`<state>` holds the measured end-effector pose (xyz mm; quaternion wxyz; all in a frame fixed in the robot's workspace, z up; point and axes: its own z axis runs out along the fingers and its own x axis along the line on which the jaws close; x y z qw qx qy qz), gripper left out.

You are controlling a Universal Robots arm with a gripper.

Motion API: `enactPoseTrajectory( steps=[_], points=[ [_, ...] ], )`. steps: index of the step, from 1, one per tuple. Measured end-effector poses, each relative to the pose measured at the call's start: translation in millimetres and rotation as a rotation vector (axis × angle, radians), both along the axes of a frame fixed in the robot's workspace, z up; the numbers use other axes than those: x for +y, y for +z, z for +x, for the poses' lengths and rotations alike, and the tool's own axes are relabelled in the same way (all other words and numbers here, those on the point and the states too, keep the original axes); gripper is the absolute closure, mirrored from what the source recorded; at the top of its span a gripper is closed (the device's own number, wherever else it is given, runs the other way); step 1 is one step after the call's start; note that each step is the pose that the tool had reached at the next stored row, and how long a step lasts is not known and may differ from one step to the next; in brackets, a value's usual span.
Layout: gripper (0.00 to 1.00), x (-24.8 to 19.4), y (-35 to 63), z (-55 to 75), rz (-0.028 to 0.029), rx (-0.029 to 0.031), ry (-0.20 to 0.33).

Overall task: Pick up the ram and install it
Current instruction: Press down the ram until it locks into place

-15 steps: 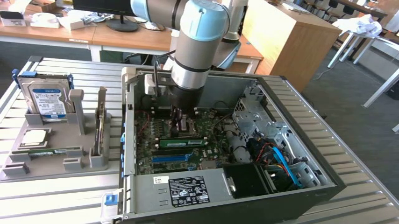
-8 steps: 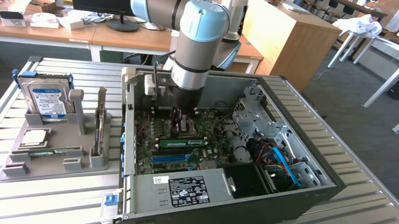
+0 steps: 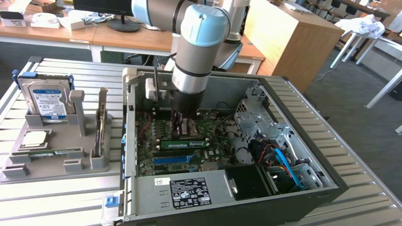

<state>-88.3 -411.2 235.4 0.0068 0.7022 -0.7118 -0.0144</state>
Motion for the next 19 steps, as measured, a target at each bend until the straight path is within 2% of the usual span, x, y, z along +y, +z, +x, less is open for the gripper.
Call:
enactPoseTrajectory(
  steps=[19],
  points=[
    [0.9,0.0,-5.1,0.0,-0.0001,0.0,0.0]
  ],
)
